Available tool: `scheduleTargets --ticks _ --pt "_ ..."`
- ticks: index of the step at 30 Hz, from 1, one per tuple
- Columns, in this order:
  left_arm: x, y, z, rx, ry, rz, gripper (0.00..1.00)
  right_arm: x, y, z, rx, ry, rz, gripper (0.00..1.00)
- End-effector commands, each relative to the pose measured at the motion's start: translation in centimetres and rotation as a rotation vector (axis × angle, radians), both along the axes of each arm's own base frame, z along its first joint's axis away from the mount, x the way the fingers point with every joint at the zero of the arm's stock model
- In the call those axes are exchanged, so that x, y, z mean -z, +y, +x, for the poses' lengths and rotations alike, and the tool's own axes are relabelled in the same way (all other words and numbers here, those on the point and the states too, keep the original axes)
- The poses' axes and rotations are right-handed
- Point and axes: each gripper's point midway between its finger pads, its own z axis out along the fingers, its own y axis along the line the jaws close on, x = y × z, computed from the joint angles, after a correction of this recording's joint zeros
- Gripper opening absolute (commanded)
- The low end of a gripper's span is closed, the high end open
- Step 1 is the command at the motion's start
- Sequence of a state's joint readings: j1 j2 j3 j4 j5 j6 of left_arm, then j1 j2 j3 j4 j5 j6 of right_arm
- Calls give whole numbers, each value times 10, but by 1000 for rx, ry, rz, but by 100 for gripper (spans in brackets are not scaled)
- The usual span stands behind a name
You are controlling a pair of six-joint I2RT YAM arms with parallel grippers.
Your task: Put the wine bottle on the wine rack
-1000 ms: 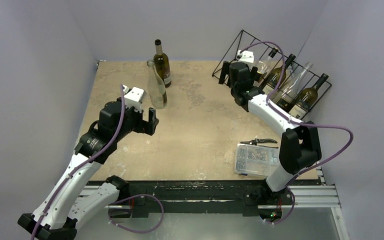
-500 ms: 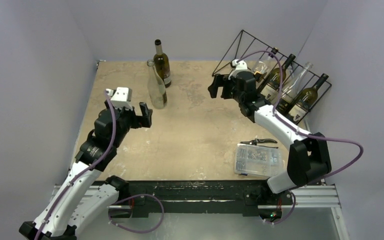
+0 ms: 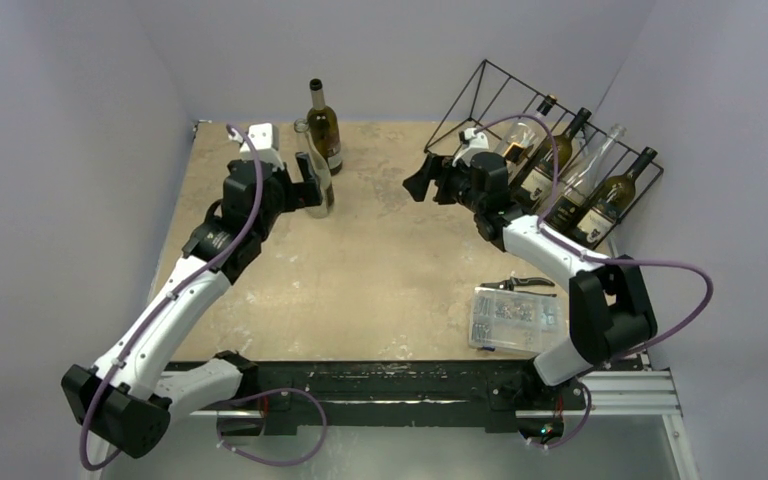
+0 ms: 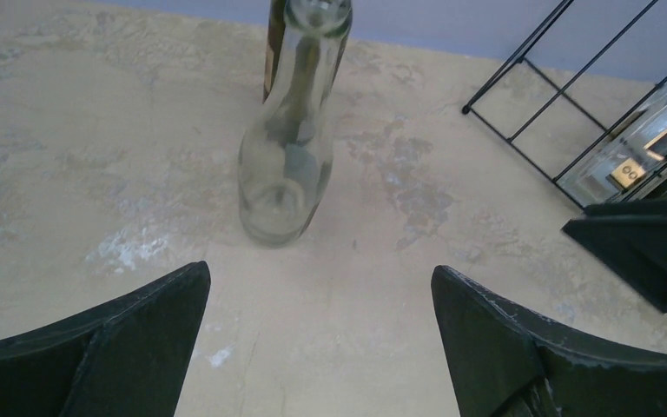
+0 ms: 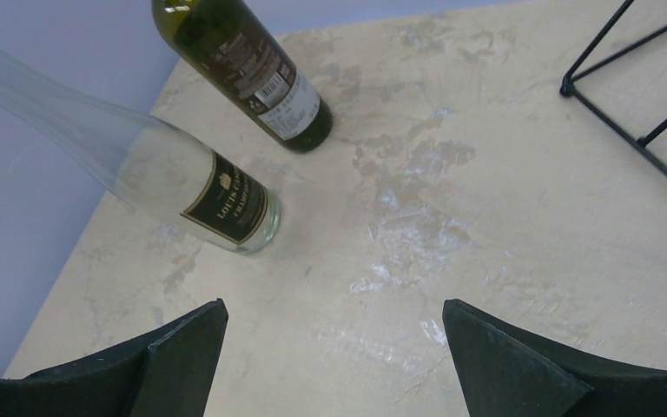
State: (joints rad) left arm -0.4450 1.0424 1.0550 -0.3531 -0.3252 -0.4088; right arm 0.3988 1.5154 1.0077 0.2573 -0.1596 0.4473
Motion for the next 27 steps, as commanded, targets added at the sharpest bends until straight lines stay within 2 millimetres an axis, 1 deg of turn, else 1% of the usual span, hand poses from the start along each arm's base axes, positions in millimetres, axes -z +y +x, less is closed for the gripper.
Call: scheduleTargets --ticks 1,3,5,7,12,15,17,23,27 --pt "-59 -18 30 51 -148 -32 100 -2 16 -3 -60 7 84 99" --pt "-66 -20 41 40 -146 -7 100 -5 15 -4 -57 7 83 99" --pt "-75 -13 51 -13 -144 15 100 -7 14 -6 -58 -2 97 99" --pt "-77 -13 61 -27 -141 30 100 -7 16 -9 -65 -13 120 99" --pt "-86 -13 79 -58 -137 60 100 -3 17 -5 -68 6 102 99" --pt "-85 -11 90 -91 -108 85 100 -3 16 -4 -60 -5 102 99" --pt "-83 -9 96 -121 -77 102 98 -3 15 -4 -54 0 100 99" --pt "-81 -4 113 -178 -65 154 96 -9 21 -10 -90 -8 141 99" --pt "-74 7 120 -245 -52 197 93 -6 19 -7 -75 -5 117 99"
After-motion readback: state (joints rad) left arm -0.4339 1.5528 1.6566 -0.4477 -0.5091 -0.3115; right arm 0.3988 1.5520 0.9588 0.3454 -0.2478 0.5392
